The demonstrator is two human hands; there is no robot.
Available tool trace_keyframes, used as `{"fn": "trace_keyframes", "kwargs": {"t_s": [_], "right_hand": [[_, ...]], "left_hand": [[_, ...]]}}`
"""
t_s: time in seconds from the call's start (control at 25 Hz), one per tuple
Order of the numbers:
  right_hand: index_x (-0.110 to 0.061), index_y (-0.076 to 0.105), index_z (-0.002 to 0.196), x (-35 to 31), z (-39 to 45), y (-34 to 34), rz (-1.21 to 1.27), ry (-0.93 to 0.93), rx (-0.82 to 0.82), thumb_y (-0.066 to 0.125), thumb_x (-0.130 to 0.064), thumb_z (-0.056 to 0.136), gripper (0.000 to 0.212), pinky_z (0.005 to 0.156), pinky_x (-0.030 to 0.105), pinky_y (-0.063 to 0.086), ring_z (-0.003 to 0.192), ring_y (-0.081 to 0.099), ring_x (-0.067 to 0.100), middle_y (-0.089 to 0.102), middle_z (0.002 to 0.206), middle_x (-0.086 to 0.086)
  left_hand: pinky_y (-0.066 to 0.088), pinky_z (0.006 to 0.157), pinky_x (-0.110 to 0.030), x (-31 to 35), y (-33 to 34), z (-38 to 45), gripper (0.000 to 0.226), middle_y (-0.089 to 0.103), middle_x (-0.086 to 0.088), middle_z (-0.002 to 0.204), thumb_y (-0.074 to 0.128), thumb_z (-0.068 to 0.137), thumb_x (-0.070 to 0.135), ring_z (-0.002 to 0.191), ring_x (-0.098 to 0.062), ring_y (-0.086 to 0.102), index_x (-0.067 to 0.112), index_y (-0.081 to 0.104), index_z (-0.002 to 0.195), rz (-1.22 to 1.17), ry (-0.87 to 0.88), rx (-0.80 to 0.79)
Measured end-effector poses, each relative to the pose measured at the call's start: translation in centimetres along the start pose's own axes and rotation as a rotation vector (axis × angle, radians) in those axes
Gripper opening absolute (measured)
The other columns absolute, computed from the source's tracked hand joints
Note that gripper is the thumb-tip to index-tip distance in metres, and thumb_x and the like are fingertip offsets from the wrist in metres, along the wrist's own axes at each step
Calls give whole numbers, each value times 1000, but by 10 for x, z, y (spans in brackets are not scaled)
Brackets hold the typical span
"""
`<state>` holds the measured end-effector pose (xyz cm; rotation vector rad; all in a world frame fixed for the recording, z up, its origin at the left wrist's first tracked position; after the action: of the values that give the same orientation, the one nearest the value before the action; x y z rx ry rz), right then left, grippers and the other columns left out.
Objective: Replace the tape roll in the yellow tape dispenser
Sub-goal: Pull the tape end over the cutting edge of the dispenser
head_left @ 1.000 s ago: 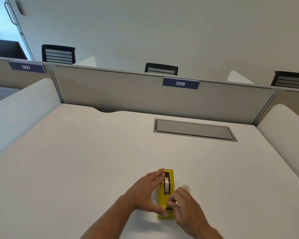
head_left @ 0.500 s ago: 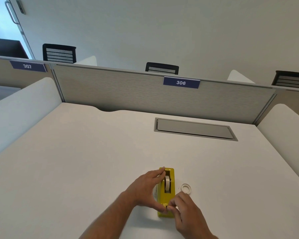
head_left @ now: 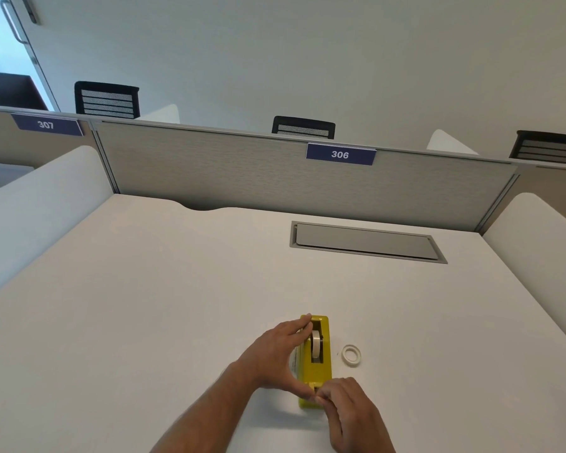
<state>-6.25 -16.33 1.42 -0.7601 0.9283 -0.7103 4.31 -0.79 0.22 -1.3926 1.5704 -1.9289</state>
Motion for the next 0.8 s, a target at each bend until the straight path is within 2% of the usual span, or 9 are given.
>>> {"fn": "trace_keyframes", "kwargs": {"t_s": [0.12,0.2,0.32,0.44,0.6,0.72,0.8], "right_hand": [[-17,69,81,0,-2,2,-33,-24,23,68,-24,83,8,64,15,46,73,54,8,67,80,-2],[-15,70,83,-1,-3,4,-41,-43,40,73,-19,79,6,70,15,46,78,56,10,67,86,-1],[-14,71,84,1,-3,7,-14,-37,57,82,-13,74,15,70,15,50,75,62,11,69,85,0],[-14,70,83,-1,-1,8,-41,-68,47,75,-16,78,8,71,17,48,76,61,12,69,87,1],[-16,69,89,-1,0,9,31,-62,-18,73,-16,82,8,78,10,50,86,65,7,72,101,0],[-19,67,93,3,3,8,157,-11,-49,73,-16,84,11,77,8,51,87,66,0,72,103,-5],[-21,66,94,6,6,5,209,37,-30,71,-16,85,11,71,12,54,82,65,-1,72,97,-9]], "left_hand": [[11,116,-23,-1,2,1,128,-2,21,163,69,57,84,149,-3,5,29,10,156,0,-7,-5],[9,114,-22,-2,2,1,128,-2,21,163,69,57,84,149,-2,5,30,9,156,0,-11,-5],[9,114,-22,-3,4,1,128,-3,22,163,68,57,85,149,-3,5,31,8,156,5,-14,-8],[8,114,-22,-3,3,0,127,-3,22,163,68,57,84,149,-3,6,31,9,156,1,-12,-3],[8,114,-21,-1,2,0,125,-3,21,163,68,60,83,149,-4,7,29,10,156,10,-1,1],[12,118,-26,1,0,-1,125,-4,19,164,68,60,82,149,-5,7,28,9,156,11,3,-13],[12,118,-27,1,0,-1,125,-4,19,164,67,60,83,149,-6,7,28,9,156,12,2,-17]]}}
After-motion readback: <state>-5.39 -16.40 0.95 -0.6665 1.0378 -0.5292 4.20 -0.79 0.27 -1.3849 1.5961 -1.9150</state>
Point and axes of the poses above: each hand's wrist, its own z-axis towards the middle knuckle, its own y-axis out of the palm, x = y × z, the point moved 4 cm from there along z, towards the middle knuckle
